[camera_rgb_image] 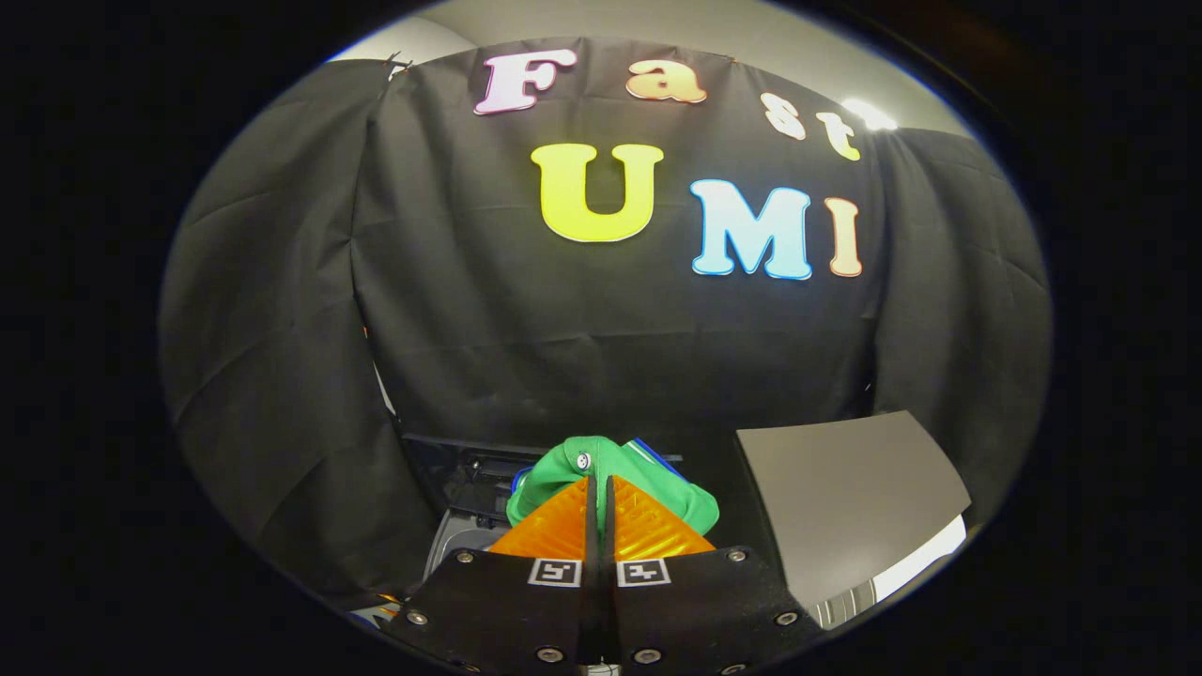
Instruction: Put the clothes into the washing machine and then close the washing machine lid.
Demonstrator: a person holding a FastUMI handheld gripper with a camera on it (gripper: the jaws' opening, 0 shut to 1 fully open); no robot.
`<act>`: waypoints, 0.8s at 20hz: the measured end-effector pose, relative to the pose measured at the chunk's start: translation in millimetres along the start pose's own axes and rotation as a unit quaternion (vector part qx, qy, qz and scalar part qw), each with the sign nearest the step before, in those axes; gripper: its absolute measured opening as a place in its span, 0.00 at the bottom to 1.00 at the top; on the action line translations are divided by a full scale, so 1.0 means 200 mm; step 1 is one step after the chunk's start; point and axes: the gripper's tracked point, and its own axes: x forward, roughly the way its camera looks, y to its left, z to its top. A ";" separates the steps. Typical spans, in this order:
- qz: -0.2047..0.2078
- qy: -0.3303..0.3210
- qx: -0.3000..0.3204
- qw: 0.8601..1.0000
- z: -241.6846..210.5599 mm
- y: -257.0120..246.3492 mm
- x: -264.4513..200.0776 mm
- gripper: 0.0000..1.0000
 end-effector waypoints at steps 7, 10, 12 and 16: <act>0.013 0.060 -0.019 0.998 -0.30 0.23 0.28 0.00; 0.014 0.089 -0.036 0.995 -0.42 0.29 0.40 0.00; 0.019 0.100 -0.036 0.994 -0.48 0.33 0.46 0.00; 0.023 0.127 -0.041 0.991 -0.60 0.37 0.55 0.00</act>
